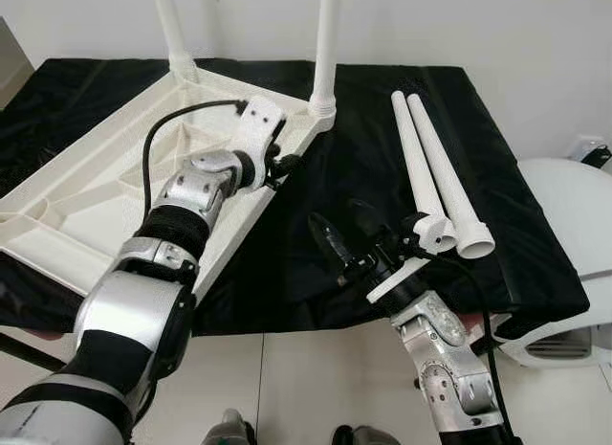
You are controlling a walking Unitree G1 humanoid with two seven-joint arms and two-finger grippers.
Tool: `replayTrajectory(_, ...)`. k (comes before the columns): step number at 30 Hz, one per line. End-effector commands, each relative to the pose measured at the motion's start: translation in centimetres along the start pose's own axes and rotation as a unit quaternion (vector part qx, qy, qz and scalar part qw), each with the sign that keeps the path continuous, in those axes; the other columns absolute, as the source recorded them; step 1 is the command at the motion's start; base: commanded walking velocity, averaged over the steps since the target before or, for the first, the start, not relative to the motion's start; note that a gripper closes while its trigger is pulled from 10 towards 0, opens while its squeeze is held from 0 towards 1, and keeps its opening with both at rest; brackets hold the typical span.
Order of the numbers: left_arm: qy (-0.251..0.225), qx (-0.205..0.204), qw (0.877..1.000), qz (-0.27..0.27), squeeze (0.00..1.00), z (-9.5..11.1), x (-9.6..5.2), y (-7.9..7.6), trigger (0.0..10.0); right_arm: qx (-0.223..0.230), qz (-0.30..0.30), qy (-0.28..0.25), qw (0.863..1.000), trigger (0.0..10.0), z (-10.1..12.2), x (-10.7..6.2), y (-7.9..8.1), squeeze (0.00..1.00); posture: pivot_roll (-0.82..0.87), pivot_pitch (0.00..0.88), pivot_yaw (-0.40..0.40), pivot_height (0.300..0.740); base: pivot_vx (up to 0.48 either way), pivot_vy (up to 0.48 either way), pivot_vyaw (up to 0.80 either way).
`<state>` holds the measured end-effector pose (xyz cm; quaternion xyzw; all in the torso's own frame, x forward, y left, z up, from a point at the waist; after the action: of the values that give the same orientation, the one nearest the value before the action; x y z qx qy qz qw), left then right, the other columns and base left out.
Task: Building children table
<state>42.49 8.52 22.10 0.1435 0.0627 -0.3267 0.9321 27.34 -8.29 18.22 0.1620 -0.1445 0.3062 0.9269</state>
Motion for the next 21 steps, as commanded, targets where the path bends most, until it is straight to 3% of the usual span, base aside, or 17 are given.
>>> replayTrajectory(1,0.019,0.009,1.000,-0.005,0.00,-0.9,-0.6,0.4,10.0,-0.003,0.000,0.004,1.000,10.0,-0.2,0.0,0.0,0.00,0.02,0.065,0.035,0.740,0.000,0.000,0.00)
replayTrajectory(2,0.025,0.017,1.000,0.005,1.00,-1.4,-1.6,1.3,10.0,-0.003,0.002,0.003,1.000,10.0,-0.2,0.1,0.1,0.00,0.03,0.063,0.034,0.740,0.000,0.000,0.00)
replayTrajectory(7,0.034,0.028,0.999,0.010,1.00,-2.1,-2.3,1.8,10.0,-0.004,0.003,0.003,1.000,10.0,-0.2,0.1,0.1,0.00,0.03,0.058,0.032,0.740,0.000,0.000,0.00)
replayTrajectory(8,0.045,0.043,0.998,0.014,1.00,-3.0,-3.0,2.1,10.0,-0.004,0.003,0.002,1.000,10.0,-0.2,0.2,0.0,0.00,0.03,0.052,0.027,0.740,0.000,0.000,0.00)
replayTrajectory(9,0.058,0.054,0.997,0.012,0.00,-4.1,-4.0,2.3,10.0,-0.005,0.003,0.001,1.000,10.0,-0.1,0.2,-0.1,0.00,0.03,0.050,0.023,0.740,0.000,0.000,0.00)
replayTrajectory(11,0.068,0.061,0.996,0.008,0.00,-4.8,-4.6,2.4,10.0,-0.005,0.004,0.000,1.000,10.0,0.0,0.3,-0.1,0.00,0.03,0.050,0.023,0.740,0.000,0.000,0.00)
replayTrajectory(15,0.097,0.083,0.991,-0.045,0.00,-6.8,-7.5,1.6,10.0,-0.013,0.006,0.000,1.000,10.0,0.3,0.5,-0.6,0.00,0.03,0.051,0.006,0.740,0.000,0.000,0.00)
replayTrajectory(19,0.105,0.081,0.990,-0.052,0.00,-7.1,-8.0,1.5,10.0,-0.014,0.007,0.000,1.000,10.0,0.4,0.5,-0.7,0.00,0.04,0.052,0.004,0.740,0.000,0.000,0.00)
replayTrajectory(21,0.131,0.084,0.985,-0.070,0.00,-8.2,-9.6,1.2,10.0,-0.016,0.009,0.000,1.000,10.0,0.5,0.6,-0.8,0.00,0.05,0.053,-0.007,0.740,0.000,0.000,0.00)
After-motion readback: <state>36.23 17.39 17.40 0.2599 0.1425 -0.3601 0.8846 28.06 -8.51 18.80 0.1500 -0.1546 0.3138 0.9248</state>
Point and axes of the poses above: a point about 5 cm out from each wrist's last joint towards the gripper, its own x axis pointing out of the wrist towards the gripper, its own z axis along the axis of the wrist's last joint, y = z × x, the point moved 3 cm from there along x, pointing out of the wrist towards the gripper
